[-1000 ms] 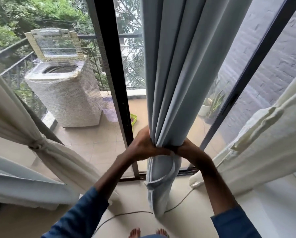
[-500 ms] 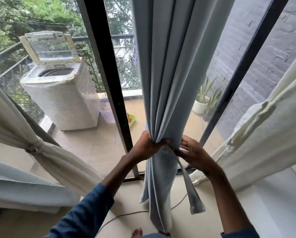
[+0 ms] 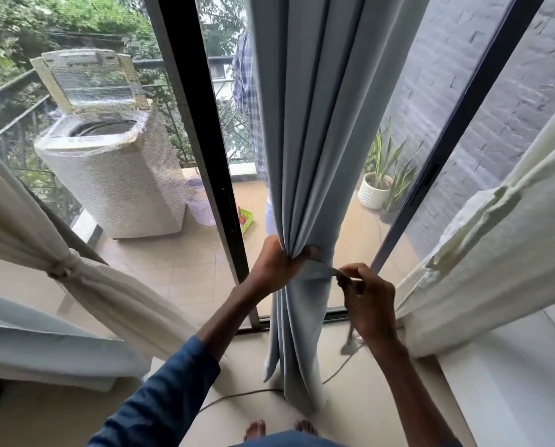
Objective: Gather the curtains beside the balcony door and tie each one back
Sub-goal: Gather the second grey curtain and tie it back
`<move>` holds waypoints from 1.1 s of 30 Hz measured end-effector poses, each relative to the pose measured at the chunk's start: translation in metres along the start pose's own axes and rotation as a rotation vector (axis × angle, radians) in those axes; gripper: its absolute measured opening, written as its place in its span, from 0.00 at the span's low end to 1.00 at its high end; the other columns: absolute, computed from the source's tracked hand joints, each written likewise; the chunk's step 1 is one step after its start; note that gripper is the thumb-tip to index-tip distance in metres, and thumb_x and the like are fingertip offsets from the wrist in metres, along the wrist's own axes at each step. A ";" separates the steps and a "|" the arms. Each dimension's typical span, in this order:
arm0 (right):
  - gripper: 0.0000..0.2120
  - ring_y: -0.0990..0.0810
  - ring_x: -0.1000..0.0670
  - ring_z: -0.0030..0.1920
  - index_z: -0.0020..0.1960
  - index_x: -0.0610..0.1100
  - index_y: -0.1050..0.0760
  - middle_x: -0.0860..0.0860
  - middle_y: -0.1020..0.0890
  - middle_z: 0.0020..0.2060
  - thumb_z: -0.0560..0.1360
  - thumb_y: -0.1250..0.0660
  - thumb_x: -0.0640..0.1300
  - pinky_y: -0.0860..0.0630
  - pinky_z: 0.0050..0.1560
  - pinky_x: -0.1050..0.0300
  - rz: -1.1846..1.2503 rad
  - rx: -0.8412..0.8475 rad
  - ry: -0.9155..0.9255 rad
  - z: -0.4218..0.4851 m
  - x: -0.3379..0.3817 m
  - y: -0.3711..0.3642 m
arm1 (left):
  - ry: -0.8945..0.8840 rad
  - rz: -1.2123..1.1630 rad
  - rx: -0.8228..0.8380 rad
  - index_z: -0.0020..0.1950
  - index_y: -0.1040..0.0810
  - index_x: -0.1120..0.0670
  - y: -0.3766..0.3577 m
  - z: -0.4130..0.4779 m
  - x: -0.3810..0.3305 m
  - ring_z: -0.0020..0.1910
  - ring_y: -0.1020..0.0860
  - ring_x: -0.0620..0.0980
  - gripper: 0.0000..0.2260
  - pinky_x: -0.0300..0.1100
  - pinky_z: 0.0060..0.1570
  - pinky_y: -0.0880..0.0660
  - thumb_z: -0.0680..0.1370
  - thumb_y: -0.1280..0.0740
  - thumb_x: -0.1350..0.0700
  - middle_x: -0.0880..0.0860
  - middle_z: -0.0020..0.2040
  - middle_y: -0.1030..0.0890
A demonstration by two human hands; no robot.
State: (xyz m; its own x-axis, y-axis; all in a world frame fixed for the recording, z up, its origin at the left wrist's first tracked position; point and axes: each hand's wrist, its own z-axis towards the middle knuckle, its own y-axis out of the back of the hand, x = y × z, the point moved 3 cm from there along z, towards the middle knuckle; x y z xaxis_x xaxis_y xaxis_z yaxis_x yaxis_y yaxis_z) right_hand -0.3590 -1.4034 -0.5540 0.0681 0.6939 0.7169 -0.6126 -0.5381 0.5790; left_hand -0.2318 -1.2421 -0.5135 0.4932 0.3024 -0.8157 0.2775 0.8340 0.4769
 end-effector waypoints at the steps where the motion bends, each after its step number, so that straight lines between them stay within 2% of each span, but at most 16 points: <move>1: 0.10 0.14 0.49 0.38 0.51 0.48 0.17 0.54 0.13 0.40 0.75 0.28 0.35 0.19 0.39 0.49 0.008 0.005 0.012 0.001 -0.002 0.004 | 0.012 -0.013 0.015 0.49 0.19 0.64 0.000 0.000 0.000 0.46 0.18 0.61 0.09 0.56 0.43 0.22 0.76 0.26 0.59 0.63 0.45 0.17; 4: 0.13 0.13 0.52 0.43 0.54 0.46 0.14 0.53 0.12 0.45 0.75 0.30 0.33 0.17 0.45 0.50 0.018 -0.016 0.024 0.010 -0.012 0.016 | 0.066 -0.063 0.076 0.52 0.20 0.64 0.005 0.002 0.000 0.49 0.18 0.62 0.12 0.59 0.46 0.21 0.77 0.28 0.55 0.64 0.48 0.17; 6: 0.12 0.13 0.51 0.51 0.55 0.45 0.14 0.52 0.12 0.49 0.76 0.30 0.33 0.18 0.51 0.53 -0.032 -0.050 0.046 0.020 -0.016 0.024 | 0.090 -0.089 0.126 0.52 0.22 0.65 0.008 0.002 0.002 0.50 0.19 0.63 0.14 0.61 0.46 0.21 0.78 0.30 0.52 0.64 0.48 0.18; 8: 0.11 0.13 0.50 0.53 0.54 0.44 0.14 0.51 0.12 0.50 0.76 0.29 0.34 0.19 0.54 0.53 -0.060 -0.059 0.052 0.032 -0.021 0.031 | 0.081 -0.097 0.170 0.51 0.21 0.64 0.010 -0.001 0.000 0.49 0.19 0.62 0.13 0.61 0.46 0.22 0.79 0.30 0.53 0.63 0.47 0.18; 13: 0.10 0.16 0.43 0.50 0.50 0.44 0.13 0.47 0.13 0.47 0.72 0.24 0.33 0.22 0.55 0.50 -0.189 -0.106 0.076 0.048 -0.033 0.037 | 0.036 -0.054 0.185 0.50 0.20 0.61 0.013 -0.008 -0.003 0.46 0.18 0.60 0.16 0.58 0.43 0.22 0.78 0.31 0.47 0.60 0.44 0.17; 16: 0.10 0.21 0.41 0.47 0.50 0.47 0.12 0.46 0.20 0.43 0.70 0.22 0.39 0.24 0.50 0.49 -0.287 -0.167 -0.031 0.053 -0.036 0.036 | 0.036 -0.020 0.193 0.50 0.21 0.63 0.011 -0.012 -0.004 0.45 0.19 0.61 0.19 0.58 0.42 0.22 0.78 0.31 0.46 0.62 0.44 0.18; 18: 0.09 0.20 0.40 0.43 0.50 0.47 0.13 0.45 0.20 0.40 0.71 0.22 0.40 0.23 0.46 0.51 -0.293 -0.098 -0.078 0.060 -0.028 0.032 | 0.025 -0.025 0.206 0.50 0.21 0.63 0.007 -0.017 -0.008 0.46 0.19 0.60 0.18 0.57 0.43 0.23 0.79 0.31 0.47 0.62 0.45 0.18; 20: 0.05 0.18 0.44 0.38 0.46 0.44 0.13 0.45 0.18 0.35 0.71 0.26 0.37 0.26 0.41 0.60 -0.208 0.020 -0.090 0.069 -0.013 0.023 | 0.005 -0.024 0.234 0.52 0.21 0.62 0.003 -0.022 -0.013 0.47 0.19 0.59 0.15 0.55 0.45 0.23 0.80 0.31 0.49 0.61 0.46 0.18; 21: 0.04 0.19 0.48 0.36 0.39 0.42 0.16 0.46 0.20 0.30 0.70 0.27 0.35 0.29 0.37 0.63 -0.149 0.077 -0.098 0.074 -0.004 0.018 | -0.014 -0.008 0.250 0.54 0.21 0.61 0.001 -0.024 -0.016 0.49 0.19 0.58 0.14 0.54 0.47 0.22 0.80 0.31 0.50 0.60 0.48 0.18; 23: 0.10 0.26 0.55 0.35 0.29 0.41 0.28 0.49 0.26 0.25 0.65 0.31 0.41 0.30 0.30 0.55 -0.017 0.173 -0.101 0.082 0.014 0.010 | -0.064 0.023 0.256 0.60 0.22 0.58 -0.003 -0.026 -0.022 0.57 0.22 0.53 0.14 0.50 0.58 0.24 0.79 0.30 0.52 0.57 0.56 0.19; 25: 0.12 0.27 0.62 0.36 0.36 0.38 0.27 0.43 0.21 0.31 0.64 0.30 0.46 0.22 0.35 0.50 0.191 0.257 -0.100 0.084 0.035 0.006 | -0.137 0.086 0.203 0.71 0.29 0.54 -0.002 -0.026 -0.026 0.68 0.35 0.48 0.24 0.42 0.72 0.38 0.78 0.28 0.51 0.57 0.68 0.28; 27: 0.21 0.21 0.72 0.42 0.55 0.42 0.26 0.48 0.17 0.47 0.66 0.21 0.43 0.23 0.42 0.70 0.481 0.423 -0.100 0.080 0.047 0.003 | -0.133 0.169 0.158 0.77 0.36 0.54 0.003 -0.022 -0.022 0.72 0.43 0.50 0.33 0.43 0.74 0.48 0.75 0.31 0.44 0.57 0.72 0.34; 28: 0.27 0.20 0.71 0.47 0.60 0.44 0.27 0.53 0.16 0.52 0.67 0.18 0.44 0.24 0.46 0.72 0.639 0.530 -0.124 0.077 0.049 0.001 | -0.088 0.194 0.161 0.78 0.37 0.53 0.006 -0.020 -0.018 0.73 0.43 0.51 0.36 0.45 0.75 0.48 0.74 0.33 0.40 0.57 0.72 0.35; 29: 0.28 0.18 0.67 0.52 0.62 0.46 0.27 0.55 0.15 0.55 0.68 0.19 0.46 0.23 0.50 0.70 0.763 0.633 -0.151 0.074 0.052 -0.001 | -0.041 0.216 0.177 0.78 0.37 0.51 0.009 -0.019 -0.013 0.73 0.42 0.51 0.36 0.47 0.74 0.48 0.73 0.35 0.36 0.55 0.72 0.34; 31: 0.19 0.16 0.57 0.58 0.64 0.46 0.24 0.55 0.14 0.56 0.74 0.27 0.43 0.20 0.54 0.62 0.921 0.766 -0.197 0.068 0.054 -0.005 | -0.043 0.303 0.243 0.72 0.31 0.46 0.012 -0.021 -0.005 0.71 0.36 0.51 0.28 0.54 0.73 0.47 0.76 0.37 0.35 0.52 0.66 0.28; 33: 0.11 0.15 0.55 0.55 0.55 0.47 0.14 0.53 0.13 0.52 0.76 0.31 0.39 0.20 0.54 0.58 0.969 0.760 -0.324 0.069 0.054 -0.010 | -0.114 0.420 0.276 0.61 0.24 0.43 0.013 -0.026 -0.005 0.59 0.28 0.49 0.17 0.57 0.67 0.38 0.80 0.40 0.35 0.47 0.52 0.24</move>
State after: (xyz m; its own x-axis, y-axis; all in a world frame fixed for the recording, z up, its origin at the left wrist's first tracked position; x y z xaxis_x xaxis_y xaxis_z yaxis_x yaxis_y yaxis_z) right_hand -0.2947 -1.3933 -0.4939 0.1018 -0.2256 0.9689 0.0773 -0.9692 -0.2338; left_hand -0.2515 -1.2204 -0.5118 0.6912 0.5199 -0.5019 0.2359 0.4941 0.8368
